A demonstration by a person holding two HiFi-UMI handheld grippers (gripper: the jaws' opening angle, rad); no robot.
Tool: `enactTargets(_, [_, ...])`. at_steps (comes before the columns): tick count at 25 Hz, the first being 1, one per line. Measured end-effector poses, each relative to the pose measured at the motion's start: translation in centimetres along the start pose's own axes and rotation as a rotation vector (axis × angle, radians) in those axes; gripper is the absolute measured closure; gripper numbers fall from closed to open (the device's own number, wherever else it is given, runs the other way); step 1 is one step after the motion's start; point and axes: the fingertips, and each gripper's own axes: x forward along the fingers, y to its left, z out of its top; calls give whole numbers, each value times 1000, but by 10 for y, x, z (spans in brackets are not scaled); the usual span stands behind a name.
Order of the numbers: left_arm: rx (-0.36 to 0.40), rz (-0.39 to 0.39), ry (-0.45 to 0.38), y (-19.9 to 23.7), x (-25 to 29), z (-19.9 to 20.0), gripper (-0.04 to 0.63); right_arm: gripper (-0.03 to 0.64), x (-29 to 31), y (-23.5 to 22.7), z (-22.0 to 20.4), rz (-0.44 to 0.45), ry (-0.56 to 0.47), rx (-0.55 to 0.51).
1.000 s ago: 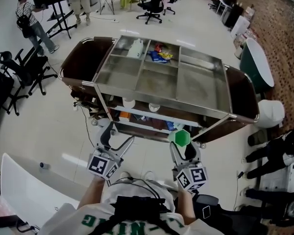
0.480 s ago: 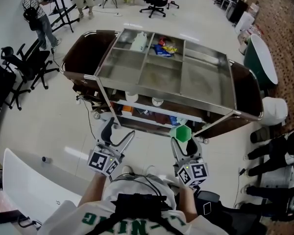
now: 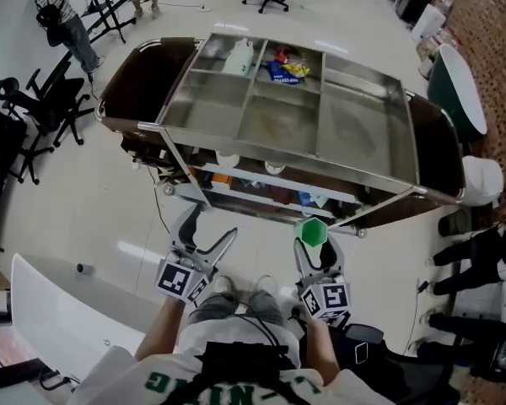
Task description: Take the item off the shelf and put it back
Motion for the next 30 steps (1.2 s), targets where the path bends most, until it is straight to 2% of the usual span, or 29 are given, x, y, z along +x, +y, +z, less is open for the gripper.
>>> enactTargets(3, [13, -17, -25, 0, 15, -28, 219, 331, 15, -14, -45, 5, 14, -15])
enactTargets(5, [3, -27, -30, 0, 27, -62, 221, 331, 28, -27, -93, 1, 28, -25])
enactTargets(9, [43, -45, -50, 18, 52, -174, 221, 331, 66, -66, -212, -27, 58, -33])
enactTargets(12, [-11, -72, -64, 19, 76, -247, 227, 331, 85, -97, -300, -60, 68, -31])
enactTargets(16, [-14, -72, -97, 34, 100, -344, 227, 331, 109, -135, -408, -94, 90, -38])
enactTargets(20, [62, -57, -131, 59, 106, -432, 227, 331, 129, -166, -507, -116, 122, -34])
enactTargets(24, [67, -61, -149, 64, 106, -480, 227, 331, 139, -195, -597, -143, 179, 42])
enactTargets(27, [81, -54, -147, 69, 99, -508, 233, 331, 160, -223, -649, -203, 180, 134])
enactTargets(30, [55, -43, -127, 71, 103, -535, 233, 331, 198, -255, -688, -231, 203, 125])
